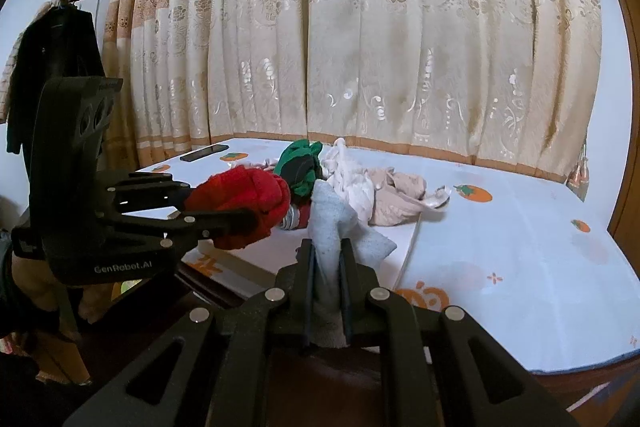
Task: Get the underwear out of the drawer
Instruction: 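Lift both garments out of the drawer and carry them over the white tray, then open both grippers to drop the garments into the tray, then withdraw both grippers from the tray and lower them into the drawer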
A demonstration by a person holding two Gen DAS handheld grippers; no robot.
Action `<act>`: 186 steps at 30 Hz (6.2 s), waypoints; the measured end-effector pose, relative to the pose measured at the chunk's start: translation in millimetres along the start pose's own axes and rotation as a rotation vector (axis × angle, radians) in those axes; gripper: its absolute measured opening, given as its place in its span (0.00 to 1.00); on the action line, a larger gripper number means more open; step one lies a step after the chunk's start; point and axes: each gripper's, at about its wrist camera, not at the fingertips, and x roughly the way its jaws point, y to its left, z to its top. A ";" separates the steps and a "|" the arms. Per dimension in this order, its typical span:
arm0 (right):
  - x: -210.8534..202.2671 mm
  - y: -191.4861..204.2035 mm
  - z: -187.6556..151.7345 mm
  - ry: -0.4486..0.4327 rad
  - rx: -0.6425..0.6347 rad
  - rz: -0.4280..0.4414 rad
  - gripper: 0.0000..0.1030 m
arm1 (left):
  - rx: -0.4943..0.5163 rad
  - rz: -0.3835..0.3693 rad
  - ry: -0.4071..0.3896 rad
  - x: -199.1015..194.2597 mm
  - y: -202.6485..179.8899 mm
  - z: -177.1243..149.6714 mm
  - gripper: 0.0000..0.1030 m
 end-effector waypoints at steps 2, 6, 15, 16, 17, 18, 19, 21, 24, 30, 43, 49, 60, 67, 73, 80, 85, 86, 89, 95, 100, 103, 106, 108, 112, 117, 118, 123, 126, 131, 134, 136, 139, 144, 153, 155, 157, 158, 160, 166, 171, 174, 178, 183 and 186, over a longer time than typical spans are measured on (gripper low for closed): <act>1.8 -2.0 3.7 -0.004 0.001 -0.001 0.12 | 0.000 0.002 -0.003 1.7 0.7 1.7 0.27; 5.8 -3.7 8.8 -0.007 -0.003 -0.002 0.12 | -0.002 0.006 -0.004 5.1 1.7 4.7 0.27; 11.4 -5.5 20.6 -0.008 -0.010 -0.005 0.12 | 0.000 0.019 -0.010 10.5 6.4 13.5 0.27; 12.5 -6.1 22.3 -0.009 -0.010 -0.004 0.12 | 0.001 0.020 -0.010 10.7 6.6 13.4 0.27; 12.9 -6.6 24.2 -0.010 -0.010 -0.004 0.12 | 0.000 0.022 -0.009 11.7 7.5 14.5 0.27; 13.8 -6.9 26.4 -0.010 -0.010 -0.003 0.12 | 0.000 0.020 -0.007 12.6 7.7 15.2 0.27; 14.8 -7.3 28.2 -0.009 -0.011 -0.003 0.12 | -0.001 0.020 -0.005 13.5 8.1 16.1 0.27; 16.1 -7.5 29.7 -0.008 -0.015 -0.004 0.12 | 0.001 0.021 -0.001 15.5 9.3 18.7 0.27; 21.2 -9.2 34.9 -0.002 -0.019 -0.006 0.12 | -0.007 0.018 0.009 19.5 10.1 21.1 0.26; 29.7 -13.7 43.5 0.007 -0.015 -0.012 0.12 | 0.001 0.017 0.022 27.1 8.5 27.1 0.27; 49.5 -22.3 52.3 0.050 0.001 -0.007 0.12 | 0.001 0.019 0.061 43.3 9.7 32.1 0.27; 55.6 -25.8 53.1 0.076 0.003 -0.007 0.12 | 0.003 0.022 0.083 51.4 11.6 33.0 0.27; 63.8 -27.1 54.2 0.130 -0.008 -0.004 0.12 | -0.005 0.023 0.113 62.9 13.8 30.8 0.27; 69.8 -26.4 53.7 0.159 -0.016 -0.003 0.12 | 0.005 0.024 0.126 67.1 11.4 28.0 0.27; 77.7 -26.9 51.5 0.202 -0.025 -0.010 0.12 | 0.018 0.025 0.151 76.1 10.4 27.7 0.27; 88.7 -28.1 48.7 0.257 -0.037 -0.014 0.12 | 0.011 0.017 0.183 85.5 11.2 25.2 0.27; 96.3 -27.5 45.9 0.295 -0.054 -0.019 0.12 | 0.006 0.006 0.212 92.7 10.8 21.5 0.27; 98.3 -27.7 45.1 0.306 -0.057 -0.019 0.12 | 0.006 0.007 0.217 94.2 10.8 20.6 0.27; 104.8 -28.1 41.8 0.340 -0.062 -0.025 0.12 | 0.007 0.002 0.233 97.6 9.8 18.3 0.27; 113.7 -29.4 34.8 0.381 -0.076 -0.034 0.12 | 0.004 -0.003 0.261 105.9 11.0 13.7 0.27; 121.7 -32.5 32.6 0.402 -0.067 -0.039 0.12 | -0.004 -0.013 0.289 113.4 13.8 11.9 0.27; 127.1 -33.4 31.1 0.418 -0.065 -0.035 0.12 | -0.007 -0.018 0.307 117.7 13.1 9.5 0.27; 131.8 -33.8 28.5 0.439 -0.061 -0.028 0.12 | -0.003 -0.024 0.338 123.0 12.2 5.3 0.28; 133.4 -34.3 27.3 0.442 -0.060 -0.029 0.12 | -0.005 -0.025 0.337 122.9 12.4 4.7 0.29; 134.8 -34.7 26.8 0.449 -0.058 -0.025 0.12 | -0.003 -0.025 0.342 122.6 12.3 5.0 0.31; 130.7 -34.5 26.8 0.445 -0.055 -0.023 0.12 | -0.015 -0.027 0.331 119.3 14.3 4.8 0.39; 129.7 -35.1 26.8 0.442 -0.056 -0.026 0.12 | -0.015 -0.031 0.328 120.0 14.7 5.7 0.39; 129.1 -35.2 24.7 0.438 -0.049 -0.032 0.13 | -0.007 -0.047 0.320 117.1 11.4 3.8 0.40; 127.5 -33.3 24.0 0.426 -0.051 -0.045 0.14 | -0.015 -0.048 0.289 109.0 10.7 5.2 0.46; 120.0 -30.8 21.0 0.413 -0.055 -0.059 0.43 | -0.011 -0.030 0.251 96.3 12.1 6.8 0.59; 115.6 -34.7 19.6 0.403 -0.034 -0.064 0.48 | -0.008 -0.033 0.250 93.6 11.9 4.7 0.59; 112.6 -36.2 18.6 0.398 -0.024 -0.067 0.48 | -0.006 -0.029 0.248 90.6 11.5 2.9 0.59; 106.4 -35.9 18.2 0.387 -0.013 -0.068 0.49 | -0.004 -0.036 0.244 85.7 10.8 0.2 0.62; 97.2 -29.7 17.3 0.369 -0.008 -0.066 0.50 | -0.011 -0.045 0.227 77.9 8.5 -2.3 0.69; 92.6 -25.4 16.2 0.354 -0.008 -0.074 0.57 | 0.001 -0.038 0.206 68.6 5.0 -2.7 0.78; 90.8 -24.3 16.4 0.348 -0.008 -0.074 0.58 | 0.002 -0.028 0.200 67.9 5.8 -2.5 0.87; 88.9 -22.7 16.1 0.347 -0.009 -0.075 0.58 | -0.001 -0.022 0.192 66.3 6.1 -2.6 0.89; 88.3 -22.0 15.9 0.347 -0.011 -0.076 0.58 | -0.003 -0.025 0.190 65.3 6.3 -2.8 0.89; 86.5 -20.6 15.4 0.347 -0.014 -0.073 0.59 | 0.002 -0.031 0.187 62.7 5.1 -3.2 0.90; 77.8 -19.4 12.0 0.350 0.001 -0.066 0.63 | 0.016 -0.036 0.181 55.8 0.8 -5.3 0.95; 75.5 -19.4 10.1 0.350 0.014 -0.077 0.65 | 0.014 -0.033 0.183 54.4 -1.1 -6.5 0.97; 70.9 -17.9 8.5 0.344 0.014 -0.080 0.65 | 0.018 -0.035 0.182 52.2 -2.4 -7.4 0.97; 63.1 -12.6 4.0 0.343 0.005 -0.072 0.66 | 0.025 -0.036 0.187 46.4 -3.6 -13.9 0.97; 53.4 -4.0 -2.7 0.343 -0.002 -0.058 0.66 | 0.028 -0.042 0.194 37.3 -4.5 -23.2 0.97; 47.0 3.9 -9.0 0.342 -0.004 -0.042 0.66 | 0.039 -0.040 0.198 31.2 -6.2 -28.9 0.97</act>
